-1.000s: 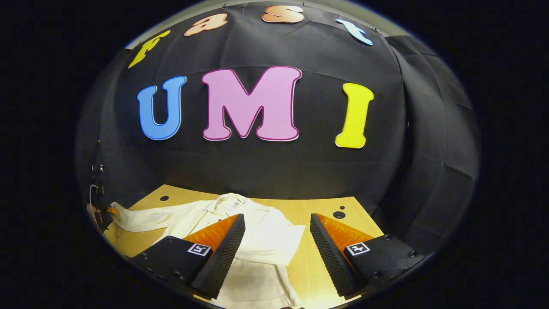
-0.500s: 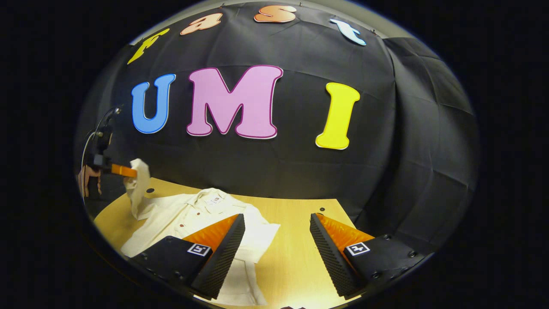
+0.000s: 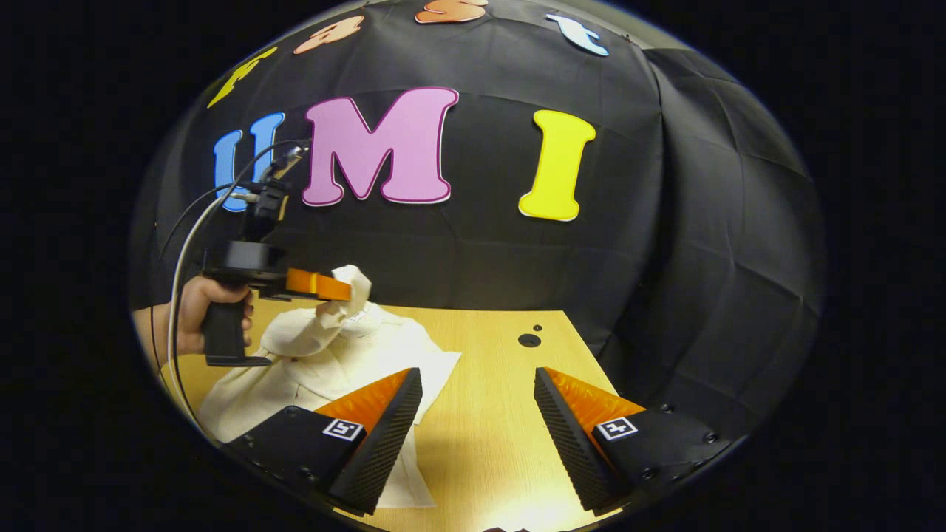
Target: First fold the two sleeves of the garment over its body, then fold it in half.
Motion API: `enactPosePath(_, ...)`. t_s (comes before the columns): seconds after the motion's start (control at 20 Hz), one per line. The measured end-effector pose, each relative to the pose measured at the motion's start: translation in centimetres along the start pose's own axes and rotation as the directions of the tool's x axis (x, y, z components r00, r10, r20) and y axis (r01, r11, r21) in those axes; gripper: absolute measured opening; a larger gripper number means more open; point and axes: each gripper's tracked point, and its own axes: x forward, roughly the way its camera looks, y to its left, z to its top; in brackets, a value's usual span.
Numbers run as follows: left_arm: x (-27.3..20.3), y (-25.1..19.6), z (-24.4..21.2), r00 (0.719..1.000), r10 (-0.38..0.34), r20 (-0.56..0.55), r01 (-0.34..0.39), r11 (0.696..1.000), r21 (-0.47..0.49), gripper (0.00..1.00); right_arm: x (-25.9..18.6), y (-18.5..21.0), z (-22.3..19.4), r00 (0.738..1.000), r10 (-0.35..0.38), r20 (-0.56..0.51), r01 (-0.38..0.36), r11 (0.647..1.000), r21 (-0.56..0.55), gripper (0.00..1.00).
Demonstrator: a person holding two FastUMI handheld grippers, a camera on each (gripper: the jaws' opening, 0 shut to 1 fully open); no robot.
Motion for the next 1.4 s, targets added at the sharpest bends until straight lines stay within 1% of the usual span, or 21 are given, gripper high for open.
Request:
enactPosePath(0.1,1.0,-1.4,-1.1,0.999,-0.046,-0.013,0.045,0.999,-0.028,0.38,0.1,0.1,-1.3,1.000,0.006,-0.029,-0.006,1.000,0.008,0.98)
enactPosePath(0.15,1.0,-1.8,-1.2,0.998,-0.057,-0.003,0.057,0.998,-0.033,0.56,0.4,0.2,-1.9,0.999,0.011,-0.044,-0.011,1.000,0.010,0.98)
enactPosePath(0.2,0.8,-1.9,-1.2,0.998,-0.064,0.010,0.064,0.998,-0.027,0.66,0.6,0.4,-2.6,0.998,0.015,-0.060,-0.014,1.000,0.011,0.98)
enactPosePath(0.25,0.1,-1.5,-1.2,0.998,-0.060,0.026,0.060,0.998,-0.009,0.89,0.7,0.5,-3.2,0.997,0.017,-0.074,-0.016,1.000,0.012,0.98)
enactPosePath(0.3,-1.0,-0.7,-1.2,0.998,-0.050,0.043,0.049,0.999,0.016,0.95,0.8,0.9,-3.8,0.996,0.023,-0.087,-0.021,1.000,0.016,0.98)
enactPosePath(0.45,-5.9,2.7,-1.4,0.996,0.006,0.091,-0.017,0.993,0.119,0.96,1.2,2.2,-6.2,0.988,0.039,-0.146,-0.036,0.999,0.023,0.98)
enactPosePath(0.6,-11.9,7.7,-3.8,0.991,0.104,0.080,-0.119,0.973,0.200,0.96,1.4,3.7,-9.3,0.969,0.060,-0.238,-0.048,0.997,0.057,0.98)
enactPosePath(0.7,-16.1,11.6,-6.6,0.983,0.179,0.042,-0.184,0.960,0.212,0.96,1.1,4.9,-11.7,0.949,0.078,-0.305,-0.058,0.996,0.075,0.98)
enactPosePath(0.8,-20.3,15.5,-10.5,0.967,0.256,-0.013,-0.248,0.948,0.200,0.96,0.7,5.4,-13.8,0.930,0.083,-0.359,-0.060,0.995,0.076,0.99)
enactPosePath(0.9,-24.3,19.4,-15.2,0.940,0.331,-0.085,-0.313,0.934,0.175,0.96,0.4,5.9,-15.8,0.911,0.084,-0.405,-0.055,0.995,0.082,0.98)
enactPosePath(1.0,-27.6,22.9,-19.7,0.904,0.399,-0.155,-0.380,0.914,0.139,0.96,0.0,6.6,-17.6,0.887,0.086,-0.454,-0.049,0.995,0.092,0.99)
enactPosePath(1.1,-30.3,25.1,-23.2,0.868,0.449,-0.212,-0.434,0.893,0.114,0.97,0.0,6.8,-19.0,0.872,0.080,-0.483,-0.039,0.995,0.094,0.98)
enactPosePath(1.25,-32.7,26.5,-27.6,0.826,0.479,-0.297,-0.473,0.876,0.097,0.97,-0.6,7.6,-21.7,0.831,0.088,-0.549,-0.032,0.993,0.109,0.98)
enactPosePath(1.4,-33.0,26.9,-30.9,0.788,0.492,-0.371,-0.483,0.867,0.123,0.97,-1.0,7.7,-23.8,0.808,0.073,-0.585,-0.011,0.994,0.109,0.97)
